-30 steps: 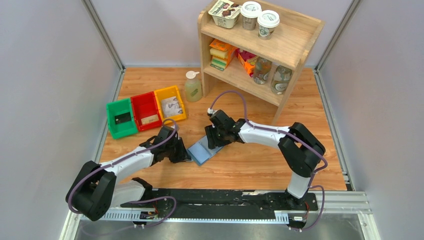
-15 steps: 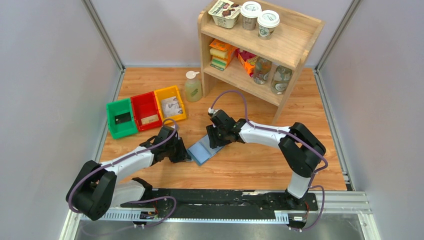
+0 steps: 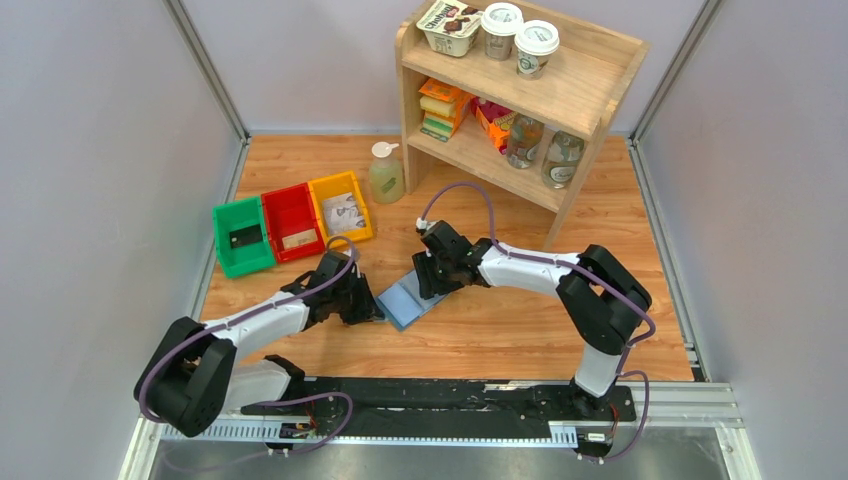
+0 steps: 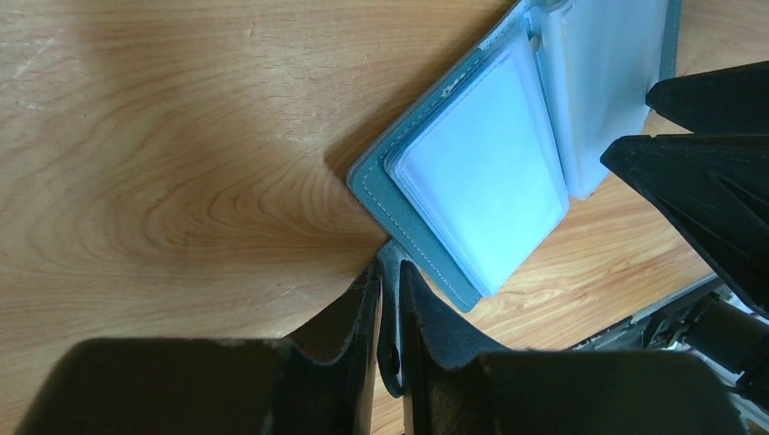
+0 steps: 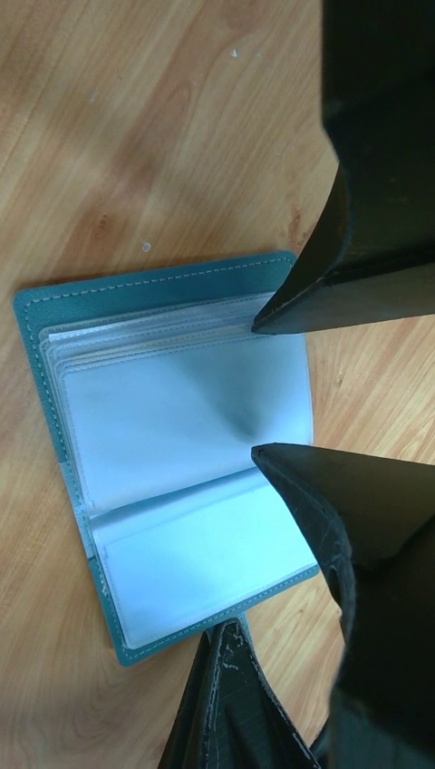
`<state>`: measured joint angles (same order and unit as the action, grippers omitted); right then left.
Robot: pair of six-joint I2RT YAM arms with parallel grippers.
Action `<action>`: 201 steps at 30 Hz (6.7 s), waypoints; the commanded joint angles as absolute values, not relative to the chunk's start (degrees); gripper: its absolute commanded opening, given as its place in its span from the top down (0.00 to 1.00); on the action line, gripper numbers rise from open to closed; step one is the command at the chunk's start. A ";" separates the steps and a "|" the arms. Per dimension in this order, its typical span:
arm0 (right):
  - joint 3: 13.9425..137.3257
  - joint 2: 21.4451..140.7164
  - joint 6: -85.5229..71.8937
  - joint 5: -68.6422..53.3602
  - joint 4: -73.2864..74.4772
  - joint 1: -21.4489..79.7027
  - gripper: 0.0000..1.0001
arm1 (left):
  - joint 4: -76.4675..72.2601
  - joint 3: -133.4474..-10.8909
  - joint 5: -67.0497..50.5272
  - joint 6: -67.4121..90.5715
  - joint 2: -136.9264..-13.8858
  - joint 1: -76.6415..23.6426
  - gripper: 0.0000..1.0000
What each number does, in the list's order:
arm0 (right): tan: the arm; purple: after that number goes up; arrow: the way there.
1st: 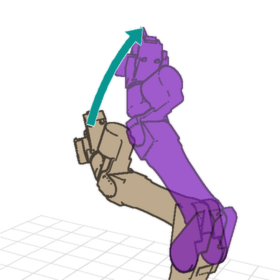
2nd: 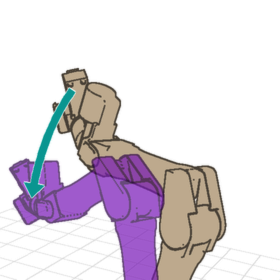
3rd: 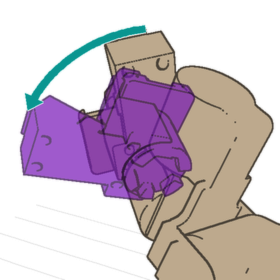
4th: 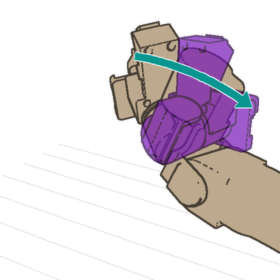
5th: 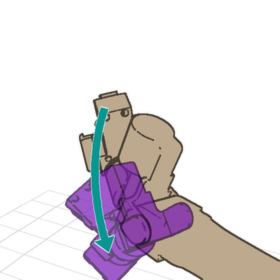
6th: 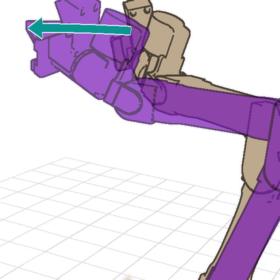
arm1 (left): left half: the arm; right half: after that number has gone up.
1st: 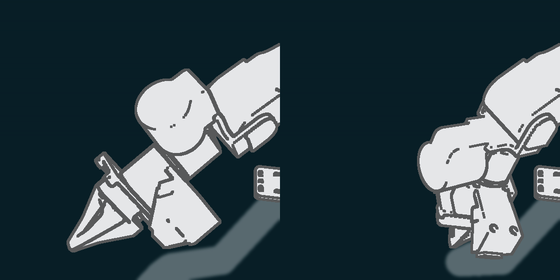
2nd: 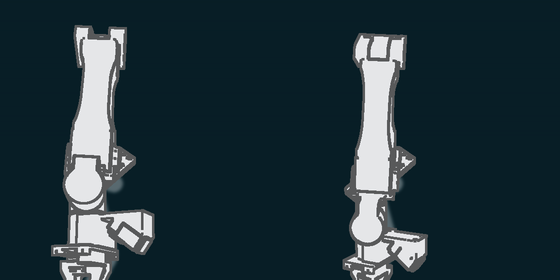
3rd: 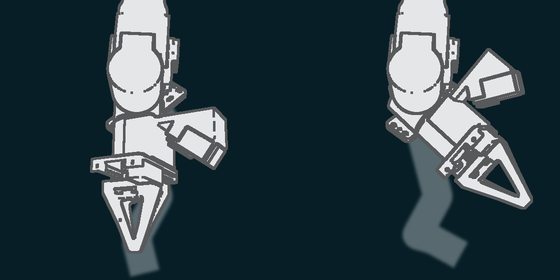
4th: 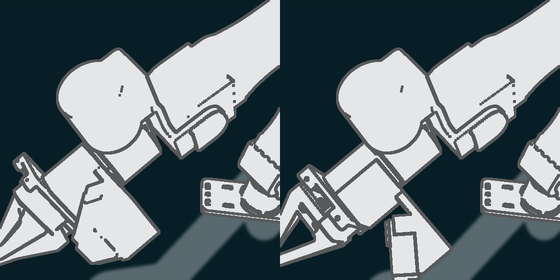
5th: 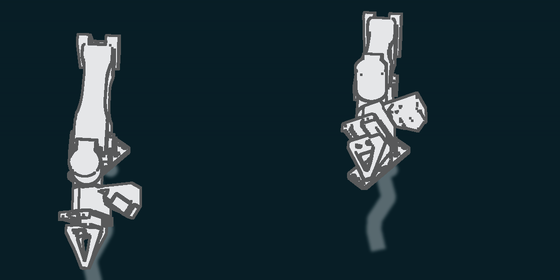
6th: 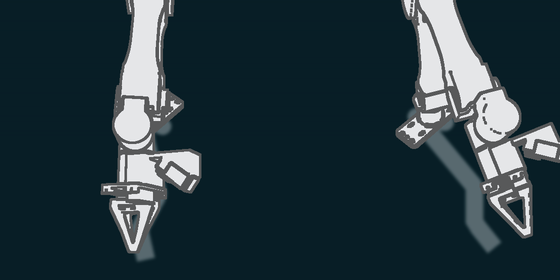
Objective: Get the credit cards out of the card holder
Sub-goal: Remove the credit card from the card holder.
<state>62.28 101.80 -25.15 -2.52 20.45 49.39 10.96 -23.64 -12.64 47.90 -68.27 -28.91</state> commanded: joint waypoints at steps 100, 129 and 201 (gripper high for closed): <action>65.92 92.11 -20.22 -0.09 24.17 49.75 0.02 | 16.95 -25.48 -5.81 47.72 -67.07 -29.18 0.71; 58.72 100.37 -24.26 -6.85 15.56 44.56 0.63 | 2.21 -38.42 -12.92 59.23 -79.18 -36.30 0.65; 51.86 100.72 -33.57 -15.73 8.17 44.65 0.66 | -26.19 -20.39 -8.61 75.41 -75.33 -36.21 0.75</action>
